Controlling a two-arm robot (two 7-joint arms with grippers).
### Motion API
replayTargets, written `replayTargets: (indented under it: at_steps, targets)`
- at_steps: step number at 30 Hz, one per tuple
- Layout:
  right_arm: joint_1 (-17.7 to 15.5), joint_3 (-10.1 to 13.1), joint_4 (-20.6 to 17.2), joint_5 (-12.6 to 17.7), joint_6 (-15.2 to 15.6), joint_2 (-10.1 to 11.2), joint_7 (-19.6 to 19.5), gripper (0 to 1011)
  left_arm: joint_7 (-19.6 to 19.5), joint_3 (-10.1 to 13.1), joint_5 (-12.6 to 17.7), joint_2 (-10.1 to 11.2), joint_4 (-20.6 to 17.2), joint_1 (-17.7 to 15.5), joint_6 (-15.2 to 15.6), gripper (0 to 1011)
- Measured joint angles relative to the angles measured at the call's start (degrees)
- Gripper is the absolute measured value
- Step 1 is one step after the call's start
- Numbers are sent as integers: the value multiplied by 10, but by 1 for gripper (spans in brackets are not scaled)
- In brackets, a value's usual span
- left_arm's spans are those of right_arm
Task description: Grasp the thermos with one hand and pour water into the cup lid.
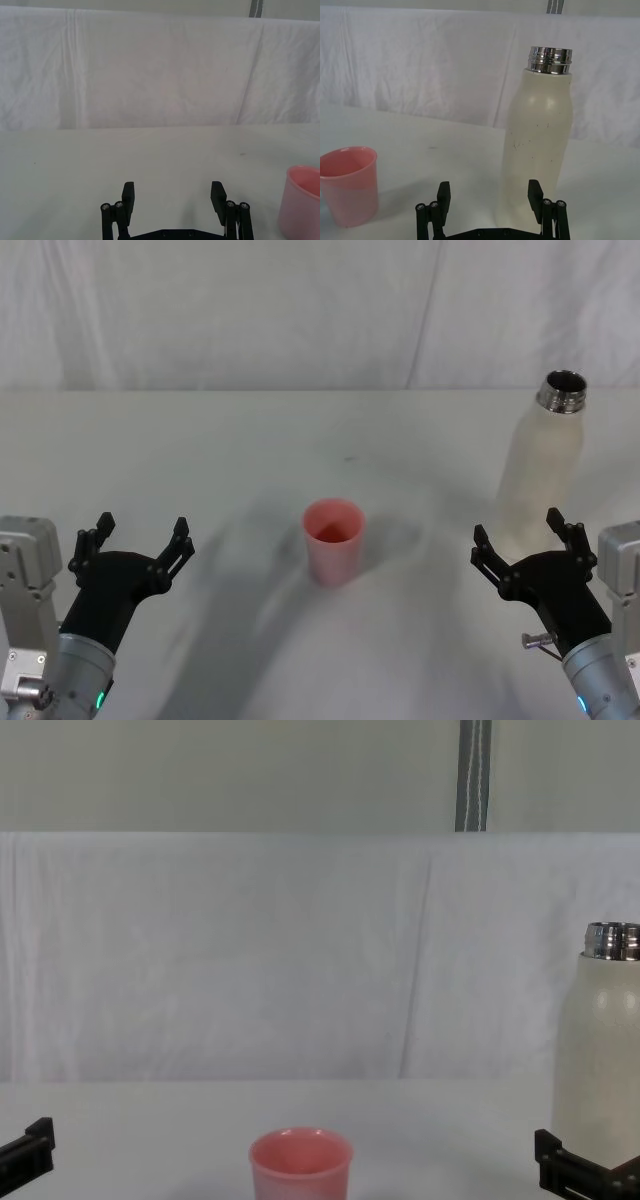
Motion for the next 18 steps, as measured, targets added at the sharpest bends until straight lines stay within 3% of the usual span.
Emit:
replayTargets:
  at_steps: [18]
  targets:
    - [0, 0, 0, 0, 0, 0, 0, 1001, 0, 0, 0, 0, 0, 0, 0, 1001]
